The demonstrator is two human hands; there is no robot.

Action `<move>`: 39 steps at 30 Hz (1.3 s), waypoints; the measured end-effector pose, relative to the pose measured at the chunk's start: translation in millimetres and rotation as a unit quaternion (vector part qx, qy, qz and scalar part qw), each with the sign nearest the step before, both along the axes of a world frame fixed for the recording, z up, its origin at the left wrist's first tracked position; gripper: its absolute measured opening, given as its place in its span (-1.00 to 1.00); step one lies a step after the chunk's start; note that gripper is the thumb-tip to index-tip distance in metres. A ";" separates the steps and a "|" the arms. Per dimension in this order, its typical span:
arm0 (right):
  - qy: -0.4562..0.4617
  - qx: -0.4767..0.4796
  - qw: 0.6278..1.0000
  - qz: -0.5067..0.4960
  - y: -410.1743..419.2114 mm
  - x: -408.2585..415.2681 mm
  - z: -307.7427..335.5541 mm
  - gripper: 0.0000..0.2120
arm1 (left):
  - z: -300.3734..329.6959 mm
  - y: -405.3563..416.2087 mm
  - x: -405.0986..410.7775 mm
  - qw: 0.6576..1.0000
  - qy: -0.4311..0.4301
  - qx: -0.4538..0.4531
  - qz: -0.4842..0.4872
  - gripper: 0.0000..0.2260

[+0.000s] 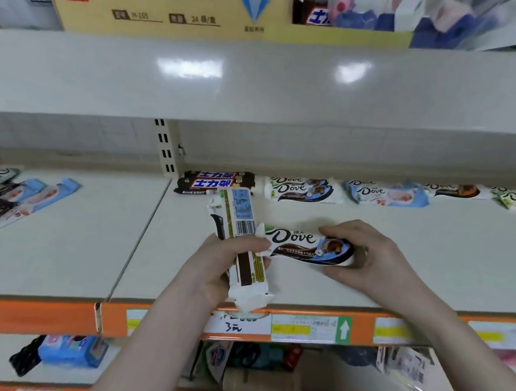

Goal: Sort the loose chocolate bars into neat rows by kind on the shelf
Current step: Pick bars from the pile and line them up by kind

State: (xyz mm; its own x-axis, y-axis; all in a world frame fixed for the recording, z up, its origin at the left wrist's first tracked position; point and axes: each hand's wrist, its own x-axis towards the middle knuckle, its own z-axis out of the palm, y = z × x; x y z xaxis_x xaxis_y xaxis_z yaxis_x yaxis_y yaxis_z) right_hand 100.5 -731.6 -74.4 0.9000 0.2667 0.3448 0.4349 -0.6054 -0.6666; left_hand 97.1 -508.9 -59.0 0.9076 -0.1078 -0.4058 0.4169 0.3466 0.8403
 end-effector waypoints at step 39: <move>-0.127 -0.146 0.981 -0.009 -17.2 129.3 -17.6 -0.66 | -16.4 -42.6 6.9 0.970 0.038 -0.212 0.115 -0.72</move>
